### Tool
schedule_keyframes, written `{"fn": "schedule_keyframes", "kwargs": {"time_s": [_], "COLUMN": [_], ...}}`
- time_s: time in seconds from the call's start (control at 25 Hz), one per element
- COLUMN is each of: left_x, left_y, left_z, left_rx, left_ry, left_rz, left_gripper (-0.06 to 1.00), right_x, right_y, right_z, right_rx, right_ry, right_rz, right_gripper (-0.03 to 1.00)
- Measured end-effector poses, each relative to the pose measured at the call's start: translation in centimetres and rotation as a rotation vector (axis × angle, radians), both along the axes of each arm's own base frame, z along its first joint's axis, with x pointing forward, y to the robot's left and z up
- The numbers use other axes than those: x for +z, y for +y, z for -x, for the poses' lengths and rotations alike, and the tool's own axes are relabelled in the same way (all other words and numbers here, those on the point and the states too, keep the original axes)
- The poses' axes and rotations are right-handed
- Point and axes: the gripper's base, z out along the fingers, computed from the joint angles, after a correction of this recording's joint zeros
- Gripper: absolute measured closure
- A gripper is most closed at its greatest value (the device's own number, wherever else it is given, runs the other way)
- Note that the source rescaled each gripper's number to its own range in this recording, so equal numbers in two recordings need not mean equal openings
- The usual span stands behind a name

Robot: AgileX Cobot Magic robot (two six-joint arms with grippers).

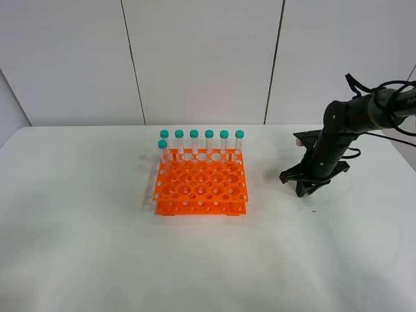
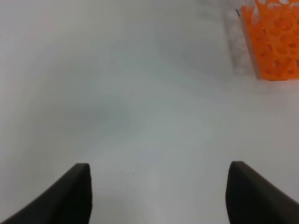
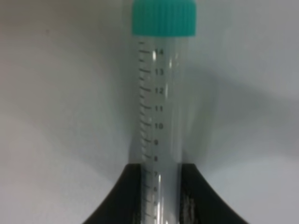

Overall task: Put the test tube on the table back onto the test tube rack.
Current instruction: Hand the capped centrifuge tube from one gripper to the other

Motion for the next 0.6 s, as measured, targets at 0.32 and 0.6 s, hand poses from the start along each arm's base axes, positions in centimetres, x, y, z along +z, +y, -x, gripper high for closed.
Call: {"fn": "schedule_keyframes", "kwargs": {"time_s": [0.32, 0.6], "left_x": [0.0, 0.0], "left_y": [0.0, 0.0], "left_z": [0.0, 0.0], "left_rx": [0.0, 0.0], "left_ry": [0.0, 0.0], "left_rz": [0.0, 0.0], "left_gripper": [0.01, 0.01], "right_x": [12.6, 20.3], "right_y": [-0.2, -1.1], "right_z": [1.0, 8.6], "right_rx": [0.035, 0.076], "right_ry": [-0.251, -0.347], "right_rz": [-0.015, -0.006], "right_gripper": [0.94, 0.94]}}
